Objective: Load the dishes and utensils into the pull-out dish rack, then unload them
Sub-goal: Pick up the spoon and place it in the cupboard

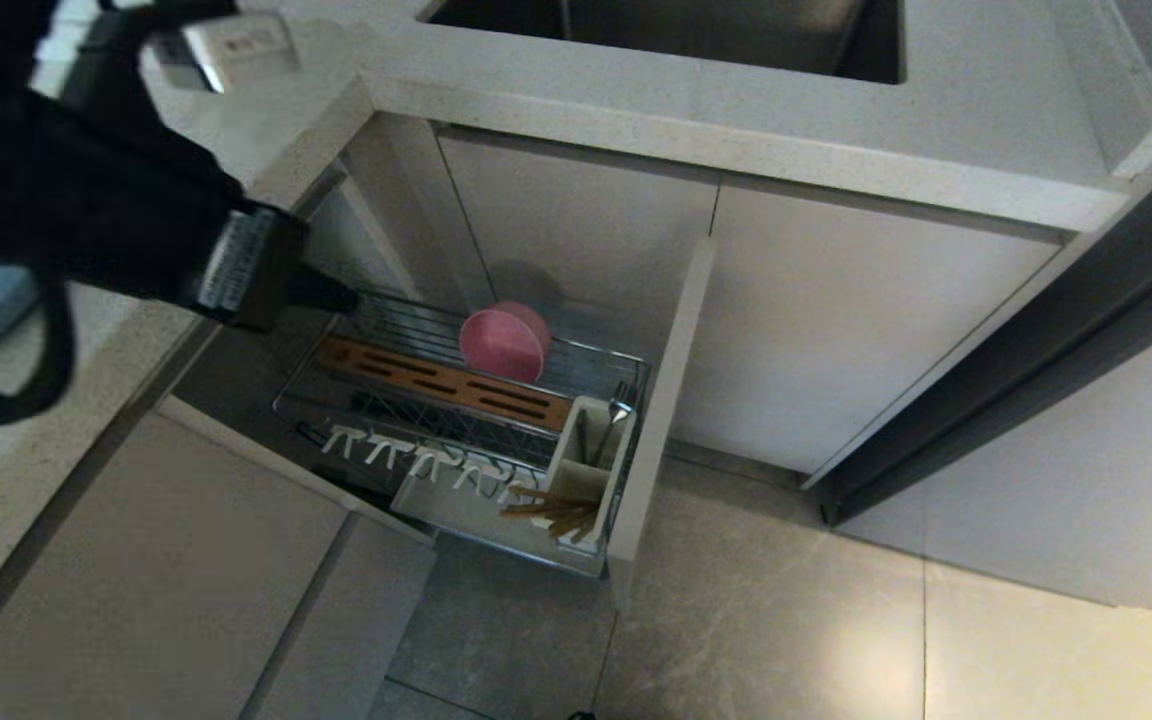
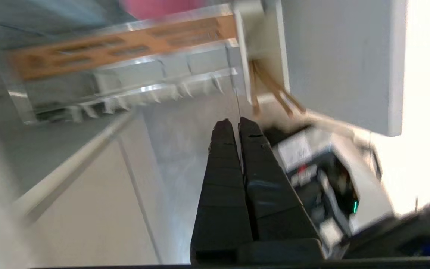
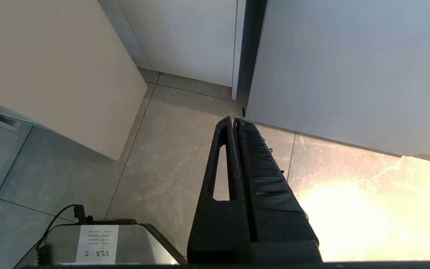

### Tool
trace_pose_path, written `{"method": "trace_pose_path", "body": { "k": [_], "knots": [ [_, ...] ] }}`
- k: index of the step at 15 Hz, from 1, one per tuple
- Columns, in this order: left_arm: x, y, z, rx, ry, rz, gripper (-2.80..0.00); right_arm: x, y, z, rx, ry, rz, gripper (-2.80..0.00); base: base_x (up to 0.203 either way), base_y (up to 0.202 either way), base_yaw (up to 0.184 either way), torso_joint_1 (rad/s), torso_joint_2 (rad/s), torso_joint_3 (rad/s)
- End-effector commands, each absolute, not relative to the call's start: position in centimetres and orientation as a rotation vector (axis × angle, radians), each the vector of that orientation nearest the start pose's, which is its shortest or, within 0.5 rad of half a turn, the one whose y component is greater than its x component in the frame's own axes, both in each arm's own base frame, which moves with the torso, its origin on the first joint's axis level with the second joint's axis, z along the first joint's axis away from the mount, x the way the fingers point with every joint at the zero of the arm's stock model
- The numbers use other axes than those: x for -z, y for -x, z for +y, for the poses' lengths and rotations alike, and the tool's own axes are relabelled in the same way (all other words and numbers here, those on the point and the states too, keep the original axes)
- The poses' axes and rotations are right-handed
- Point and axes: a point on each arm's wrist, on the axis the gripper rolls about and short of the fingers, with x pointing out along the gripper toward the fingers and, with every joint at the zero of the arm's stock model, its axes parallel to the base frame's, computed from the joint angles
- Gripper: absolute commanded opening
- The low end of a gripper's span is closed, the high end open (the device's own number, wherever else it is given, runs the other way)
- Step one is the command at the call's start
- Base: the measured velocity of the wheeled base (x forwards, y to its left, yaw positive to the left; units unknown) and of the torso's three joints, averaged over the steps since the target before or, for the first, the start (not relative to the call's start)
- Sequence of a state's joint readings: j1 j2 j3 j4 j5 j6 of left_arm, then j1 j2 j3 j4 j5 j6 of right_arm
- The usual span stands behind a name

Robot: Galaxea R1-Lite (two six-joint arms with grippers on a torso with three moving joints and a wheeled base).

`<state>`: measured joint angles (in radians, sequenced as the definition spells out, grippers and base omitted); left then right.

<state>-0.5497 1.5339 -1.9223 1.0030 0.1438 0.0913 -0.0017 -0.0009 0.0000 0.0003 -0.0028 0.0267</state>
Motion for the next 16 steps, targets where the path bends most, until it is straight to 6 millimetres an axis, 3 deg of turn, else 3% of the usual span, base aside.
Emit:
{"method": "trace_pose_path", "body": {
  "k": [1, 8, 12, 13, 16],
  "knots": [
    [-40.3, -13.4, -6.8, 0.353, -0.228, 0.428, -2.80, -7.5, 2.3, 0.0, 0.005, -0.028, -0.002, -2.80, 0.000, 0.000, 0.000, 0.000, 0.00, 0.000],
    [-43.8, -10.8, 1.4, -0.285, -0.050, 0.141, -2.80, -7.5, 2.3, 0.0, 0.005, -0.027, -0.002, -2.80, 0.000, 0.000, 0.000, 0.000, 0.00, 0.000],
    [-43.9, -10.9, 4.4, -0.546, 0.088, 0.083, -2.80, -7.5, 2.3, 0.0, 0.003, -0.028, -0.002, -2.80, 0.000, 0.000, 0.000, 0.000, 0.00, 0.000],
    [-43.7, -11.2, 5.0, -0.587, 0.111, 0.090, 0.00, -7.5, 2.3, 0.0, 0.005, -0.028, -0.002, -2.80, 0.000, 0.000, 0.000, 0.000, 0.00, 0.000],
    [-42.9, -12.2, 6.7, -0.673, 0.152, 0.124, 0.00, -7.5, 2.3, 0.0, 0.005, -0.028, -0.002, -2.80, 0.000, 0.000, 0.000, 0.000, 0.00, 0.000]
  ]
}}
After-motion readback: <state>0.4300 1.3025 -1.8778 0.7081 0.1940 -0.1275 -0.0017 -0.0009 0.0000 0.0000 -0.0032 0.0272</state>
